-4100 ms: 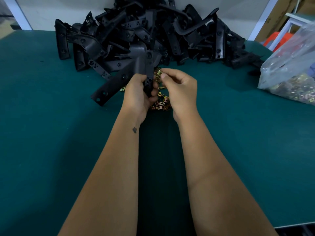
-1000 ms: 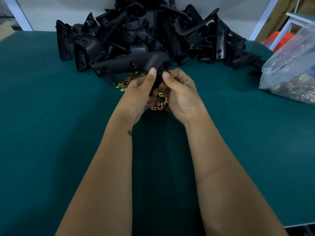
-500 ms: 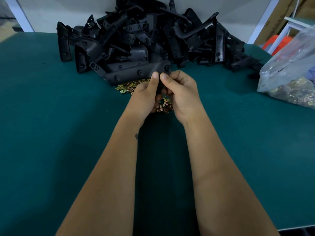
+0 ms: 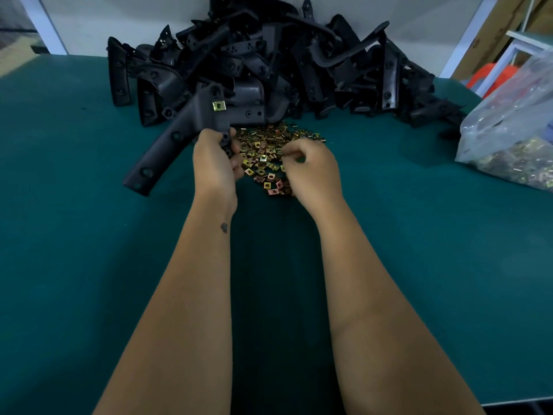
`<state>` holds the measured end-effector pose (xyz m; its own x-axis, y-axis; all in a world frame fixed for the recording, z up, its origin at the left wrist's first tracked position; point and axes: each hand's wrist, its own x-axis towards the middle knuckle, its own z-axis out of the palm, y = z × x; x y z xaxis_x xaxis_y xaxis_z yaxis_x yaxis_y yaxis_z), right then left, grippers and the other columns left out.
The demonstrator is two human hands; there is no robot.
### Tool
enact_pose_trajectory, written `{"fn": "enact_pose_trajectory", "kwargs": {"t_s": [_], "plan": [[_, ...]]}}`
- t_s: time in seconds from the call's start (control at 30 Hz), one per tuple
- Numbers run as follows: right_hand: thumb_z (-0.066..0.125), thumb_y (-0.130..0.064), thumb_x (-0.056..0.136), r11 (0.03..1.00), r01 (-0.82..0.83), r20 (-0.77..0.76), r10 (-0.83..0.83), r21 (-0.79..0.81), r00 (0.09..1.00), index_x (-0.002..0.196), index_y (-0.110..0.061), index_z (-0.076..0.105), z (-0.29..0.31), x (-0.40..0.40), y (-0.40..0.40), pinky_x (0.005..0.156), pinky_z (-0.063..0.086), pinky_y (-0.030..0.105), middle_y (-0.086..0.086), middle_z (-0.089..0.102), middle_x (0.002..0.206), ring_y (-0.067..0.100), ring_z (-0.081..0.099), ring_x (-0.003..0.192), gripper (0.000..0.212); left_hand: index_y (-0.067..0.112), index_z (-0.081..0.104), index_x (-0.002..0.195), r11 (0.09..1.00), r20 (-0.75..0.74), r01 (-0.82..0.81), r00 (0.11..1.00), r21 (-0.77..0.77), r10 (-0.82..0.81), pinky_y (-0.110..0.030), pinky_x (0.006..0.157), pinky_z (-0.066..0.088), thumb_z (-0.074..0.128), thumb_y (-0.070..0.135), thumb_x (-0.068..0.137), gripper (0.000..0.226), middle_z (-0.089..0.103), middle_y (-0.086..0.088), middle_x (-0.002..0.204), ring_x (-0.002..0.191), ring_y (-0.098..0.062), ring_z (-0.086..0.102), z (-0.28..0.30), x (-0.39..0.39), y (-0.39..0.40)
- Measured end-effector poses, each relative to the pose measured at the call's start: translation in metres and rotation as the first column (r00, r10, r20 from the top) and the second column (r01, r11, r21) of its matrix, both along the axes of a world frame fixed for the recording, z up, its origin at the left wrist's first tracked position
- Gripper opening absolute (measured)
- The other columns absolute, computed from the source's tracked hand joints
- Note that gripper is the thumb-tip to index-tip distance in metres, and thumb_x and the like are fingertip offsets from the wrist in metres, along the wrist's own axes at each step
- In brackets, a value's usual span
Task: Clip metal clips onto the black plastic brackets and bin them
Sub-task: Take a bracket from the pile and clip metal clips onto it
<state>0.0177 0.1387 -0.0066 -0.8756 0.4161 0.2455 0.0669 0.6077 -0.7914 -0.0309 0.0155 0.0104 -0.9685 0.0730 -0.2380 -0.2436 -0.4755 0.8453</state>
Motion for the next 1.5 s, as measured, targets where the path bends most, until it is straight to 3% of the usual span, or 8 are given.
{"fn": "enact_pose_trajectory", "kwargs": {"t_s": [0.27,0.4,0.63,0.77,0.87,1.07,1.2,1.5], "plan": [[0.062,-0.04,0.085,0.858,-0.03,0.127,-0.041,0.513,0.991,0.093,-0.019,0.072,-0.002,0.0,-0.006,0.082,0.027,0.033,0.0,0.058,0.098,0.025,0.047,0.11,0.024,0.017,0.043,0.071,0.998,0.033,-0.067,0.997,-0.011,0.068,-0.018,0.039,0.02,0.036,0.013,0.097,0.027,0.049,0.006,0.054,0.038,-0.007,0.032,-0.003,0.002,0.01],[0.062,-0.045,0.088,0.83,-0.036,0.16,-0.064,0.557,0.985,0.101,-0.02,0.072,-0.003,-0.002,-0.006,0.084,0.031,0.035,0.004,0.06,0.107,0.027,0.047,0.114,0.029,0.015,0.043,0.071,0.994,0.032,-0.029,0.999,-0.107,0.032,-0.02,0.044,0.027,0.033,0.011,0.1,0.03,0.05,0.007,0.049,0.046,-0.009,0.034,-0.004,-0.004,0.013],[0.071,-0.025,0.085,0.944,-0.025,0.094,-0.006,0.328,0.996,0.095,-0.021,0.068,-0.002,-0.002,-0.005,0.09,0.044,0.039,-0.002,0.065,0.102,0.023,0.055,0.105,0.011,0.014,0.054,0.094,0.994,-0.034,-0.027,0.999,-0.103,0.024,-0.021,0.052,0.046,0.039,0.009,0.096,0.016,0.065,0.002,0.07,0.058,-0.012,0.056,-0.013,-0.005,0.014],[0.069,-0.01,0.085,0.998,0.007,-0.044,-0.01,-0.061,0.999,0.087,-0.025,0.061,0.001,-0.002,-0.005,0.069,0.048,0.022,-0.014,0.059,0.079,0.003,0.057,0.075,0.016,0.01,0.058,0.085,0.992,-0.133,0.019,0.99,-0.123,-0.035,-0.023,0.061,0.055,0.044,0.009,0.101,0.021,0.07,-0.003,0.077,0.071,-0.015,0.068,-0.014,-0.001,0.014],[0.069,-0.01,0.088,0.933,-0.024,-0.123,-0.022,-0.358,0.992,0.095,-0.025,0.067,0.006,-0.002,-0.005,0.068,0.047,0.008,-0.011,0.067,0.086,0.0,0.062,0.081,0.016,0.01,0.058,0.08,0.985,-0.178,0.054,0.98,-0.164,-0.083,-0.028,0.07,0.058,0.046,0.01,0.103,0.026,0.071,-0.003,0.08,0.077,-0.018,0.07,-0.016,0.002,0.014],[0.067,-0.004,0.089,0.754,-0.088,-0.183,-0.044,-0.651,0.982,0.088,-0.017,0.074,0.011,0.001,-0.003,0.07,0.051,0.015,0.002,0.074,0.088,0.002,0.064,0.07,0.015,0.009,0.062,0.077,0.978,-0.211,0.125,0.964,-0.169,-0.16,-0.024,0.069,0.056,0.05,0.01,0.101,0.028,0.071,-0.006,0.083,0.078,-0.017,0.07,-0.016,0.005,0.013],[0.067,-0.006,0.09,0.687,-0.093,-0.186,-0.062,-0.721,0.981,0.086,-0.015,0.074,0.011,0.001,-0.002,0.073,0.053,0.022,0.009,0.073,0.089,0.007,0.06,0.069,0.013,0.014,0.062,0.078,0.973,-0.215,0.165,0.956,-0.16,-0.198,-0.024,0.061,0.051,0.051,0.011,0.101,0.025,0.069,0.003,0.074,0.066,-0.01,0.063,-0.014,0.006,0.012],[0.07,-0.007,0.088,0.817,-0.073,-0.161,-0.025,-0.573,0.987,0.085,-0.02,0.076,0.01,0.002,0.0,0.068,0.047,0.009,-0.017,0.07,0.074,-0.008,0.064,0.075,0.014,0.02,0.066,0.091,0.956,-0.307,0.113,0.931,-0.269,-0.197,-0.015,0.06,0.045,0.068,0.009,0.091,0.011,0.067,0.015,0.074,0.068,0.001,0.059,-0.017,0.007,0.014]]}}
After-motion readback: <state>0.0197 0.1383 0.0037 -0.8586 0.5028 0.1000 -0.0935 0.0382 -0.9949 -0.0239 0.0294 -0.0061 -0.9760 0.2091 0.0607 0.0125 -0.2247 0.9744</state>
